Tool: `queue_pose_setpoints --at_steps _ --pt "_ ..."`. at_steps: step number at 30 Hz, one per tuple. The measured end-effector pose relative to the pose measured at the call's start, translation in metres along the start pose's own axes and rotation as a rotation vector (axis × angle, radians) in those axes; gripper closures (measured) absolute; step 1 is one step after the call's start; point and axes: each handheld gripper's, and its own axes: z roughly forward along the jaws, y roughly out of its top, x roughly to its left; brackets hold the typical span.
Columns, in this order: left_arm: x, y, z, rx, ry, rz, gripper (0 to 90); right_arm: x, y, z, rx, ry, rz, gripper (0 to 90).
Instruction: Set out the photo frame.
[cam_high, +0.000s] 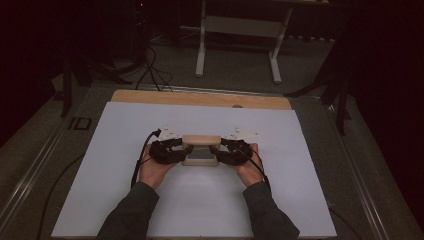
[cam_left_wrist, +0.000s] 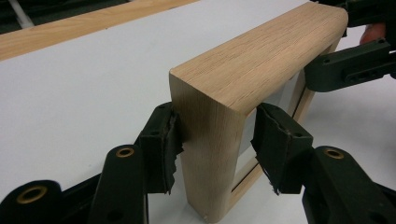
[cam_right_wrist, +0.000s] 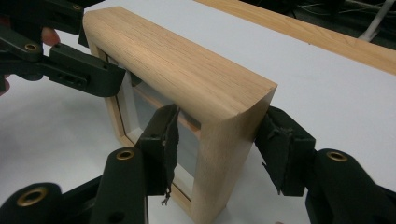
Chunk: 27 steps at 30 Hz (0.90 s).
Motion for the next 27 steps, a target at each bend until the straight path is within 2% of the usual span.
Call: queue_pose_setpoints --at_steps 22,27 --pt "0.009 0.003 0.012 -0.013 0.003 -0.077 47.4 -0.009 0.005 0.010 0.007 -0.010 0.036 47.4" --pt "0.009 0.003 0.013 -0.013 0.002 -0.082 45.9 -0.010 0.005 0.011 0.008 -0.007 0.038 45.3"
